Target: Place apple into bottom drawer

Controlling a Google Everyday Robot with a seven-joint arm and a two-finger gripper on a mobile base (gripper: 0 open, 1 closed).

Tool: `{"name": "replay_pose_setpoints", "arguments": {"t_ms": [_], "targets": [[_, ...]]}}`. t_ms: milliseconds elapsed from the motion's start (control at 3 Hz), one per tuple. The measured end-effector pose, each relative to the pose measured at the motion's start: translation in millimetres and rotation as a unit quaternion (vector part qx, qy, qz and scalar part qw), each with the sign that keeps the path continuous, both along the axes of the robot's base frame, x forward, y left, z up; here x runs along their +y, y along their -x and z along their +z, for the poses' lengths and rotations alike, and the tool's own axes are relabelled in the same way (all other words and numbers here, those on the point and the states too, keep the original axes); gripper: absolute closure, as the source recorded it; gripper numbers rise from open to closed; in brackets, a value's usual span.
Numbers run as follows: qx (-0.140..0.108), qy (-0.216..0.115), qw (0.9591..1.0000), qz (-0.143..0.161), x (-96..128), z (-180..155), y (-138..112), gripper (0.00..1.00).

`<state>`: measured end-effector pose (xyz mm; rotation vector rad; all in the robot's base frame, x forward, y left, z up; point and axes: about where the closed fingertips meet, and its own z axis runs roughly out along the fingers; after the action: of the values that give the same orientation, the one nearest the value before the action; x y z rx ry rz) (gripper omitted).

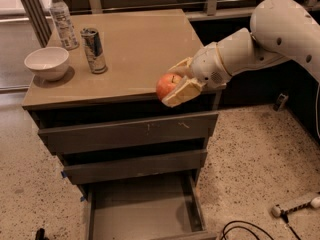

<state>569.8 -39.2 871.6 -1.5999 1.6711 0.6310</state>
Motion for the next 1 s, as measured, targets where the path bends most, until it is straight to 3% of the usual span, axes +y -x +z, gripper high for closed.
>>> {"name": "replay_pose_setpoints", "arguments": {"t_ms": [333,1000], "targets": [[0.009,0.009,0.9999,0.008,2.5,-32.6,12.2,1.0],[0.043,0.01,0.9987,0.026,16.0,-159.3,57.5,1.0]]}}
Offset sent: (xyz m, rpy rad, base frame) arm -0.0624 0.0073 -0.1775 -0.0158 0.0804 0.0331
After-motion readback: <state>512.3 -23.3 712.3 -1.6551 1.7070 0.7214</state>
